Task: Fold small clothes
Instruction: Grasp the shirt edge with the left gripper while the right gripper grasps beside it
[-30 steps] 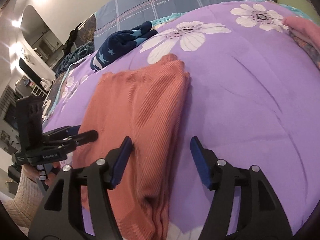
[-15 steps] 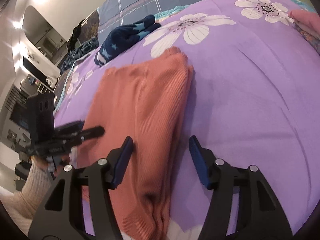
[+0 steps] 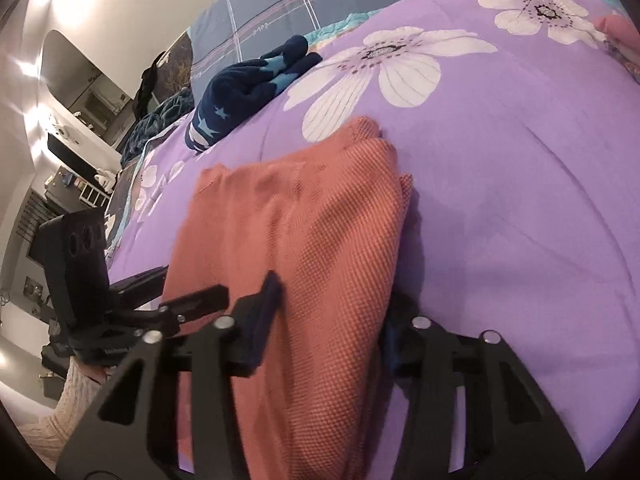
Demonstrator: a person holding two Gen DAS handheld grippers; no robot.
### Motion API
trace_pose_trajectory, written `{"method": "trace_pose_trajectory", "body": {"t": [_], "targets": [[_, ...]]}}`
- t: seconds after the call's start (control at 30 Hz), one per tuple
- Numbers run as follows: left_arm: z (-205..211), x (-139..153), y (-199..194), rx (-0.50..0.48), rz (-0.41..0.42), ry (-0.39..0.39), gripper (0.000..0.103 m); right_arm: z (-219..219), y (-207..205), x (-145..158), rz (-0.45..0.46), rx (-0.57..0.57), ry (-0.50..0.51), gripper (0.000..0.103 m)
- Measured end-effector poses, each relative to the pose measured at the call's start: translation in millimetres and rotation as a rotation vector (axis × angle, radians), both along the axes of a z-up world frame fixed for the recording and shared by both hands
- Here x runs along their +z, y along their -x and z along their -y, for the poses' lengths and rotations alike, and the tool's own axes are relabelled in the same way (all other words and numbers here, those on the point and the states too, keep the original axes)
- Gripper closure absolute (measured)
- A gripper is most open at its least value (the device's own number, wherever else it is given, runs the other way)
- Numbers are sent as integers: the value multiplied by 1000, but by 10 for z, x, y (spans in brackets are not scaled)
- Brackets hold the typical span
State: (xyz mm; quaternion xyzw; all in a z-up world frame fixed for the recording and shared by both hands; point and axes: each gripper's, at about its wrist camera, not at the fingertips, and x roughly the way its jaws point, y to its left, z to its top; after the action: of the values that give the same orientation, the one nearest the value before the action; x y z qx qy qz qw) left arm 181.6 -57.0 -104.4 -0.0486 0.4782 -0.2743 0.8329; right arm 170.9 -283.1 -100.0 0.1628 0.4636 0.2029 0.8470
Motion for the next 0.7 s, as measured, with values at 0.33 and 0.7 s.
{"method": "trace_pose_trajectory", "body": {"t": [0.33,0.7], "targets": [[-74,-39,59,-23,16,5,45,147,169,-13,-41,50,-11,56],[42,138,76,-14,93,-65,74,-128,96,76,44,55,25,77]]}}
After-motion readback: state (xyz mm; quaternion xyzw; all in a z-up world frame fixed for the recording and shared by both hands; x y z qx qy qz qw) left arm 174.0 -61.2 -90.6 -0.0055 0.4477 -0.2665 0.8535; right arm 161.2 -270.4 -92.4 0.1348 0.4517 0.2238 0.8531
